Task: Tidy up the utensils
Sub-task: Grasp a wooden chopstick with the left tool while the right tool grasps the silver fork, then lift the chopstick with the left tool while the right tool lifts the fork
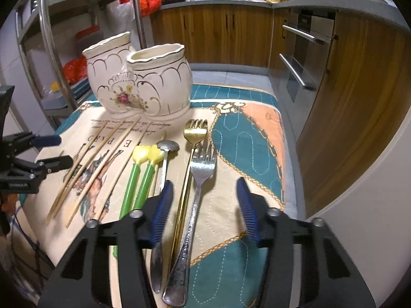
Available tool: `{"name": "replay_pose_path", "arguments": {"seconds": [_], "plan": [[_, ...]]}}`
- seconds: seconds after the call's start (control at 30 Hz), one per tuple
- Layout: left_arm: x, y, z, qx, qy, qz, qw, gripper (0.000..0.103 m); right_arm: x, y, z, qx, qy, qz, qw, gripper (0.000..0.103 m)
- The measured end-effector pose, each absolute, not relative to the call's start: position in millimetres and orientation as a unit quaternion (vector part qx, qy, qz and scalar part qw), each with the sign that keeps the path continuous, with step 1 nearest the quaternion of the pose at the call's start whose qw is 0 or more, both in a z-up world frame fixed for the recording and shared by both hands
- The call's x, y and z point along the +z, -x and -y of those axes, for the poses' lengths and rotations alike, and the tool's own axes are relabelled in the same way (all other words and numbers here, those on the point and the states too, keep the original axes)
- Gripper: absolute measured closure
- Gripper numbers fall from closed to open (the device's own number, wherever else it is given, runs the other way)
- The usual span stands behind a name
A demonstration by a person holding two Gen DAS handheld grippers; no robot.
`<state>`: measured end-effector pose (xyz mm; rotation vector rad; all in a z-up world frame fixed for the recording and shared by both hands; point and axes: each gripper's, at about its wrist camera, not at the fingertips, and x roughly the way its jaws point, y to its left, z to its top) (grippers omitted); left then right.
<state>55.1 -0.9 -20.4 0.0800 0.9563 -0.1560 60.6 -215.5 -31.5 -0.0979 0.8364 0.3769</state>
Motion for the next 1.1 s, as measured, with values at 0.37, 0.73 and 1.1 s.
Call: {"name": "replay_pose_path", "arguments": {"seconds": [0.37, 0.73, 1.1], "plan": [[-31.3, -57.2, 11.0, -0.089, -0.075, -0.465, 0.878, 0.070, -39.4, -62.2, 211.6, 0.178, 0.054, -0.427, 0.885, 0.081], [-31.5, -67.4, -5.5, -0.075, -0.077, -0.467, 0.878, 0.073, -48.8, -80.0, 207.2, 0.156, 0.038, -0.438, 0.885, 0.082], [-32.2, -64.2, -15.3, -0.084, -0.033, -0.449, 0.889, 0.097, -41.9, -72.7, 211.8, 0.169, 0.015, -0.413, 0.895, 0.097]]}}
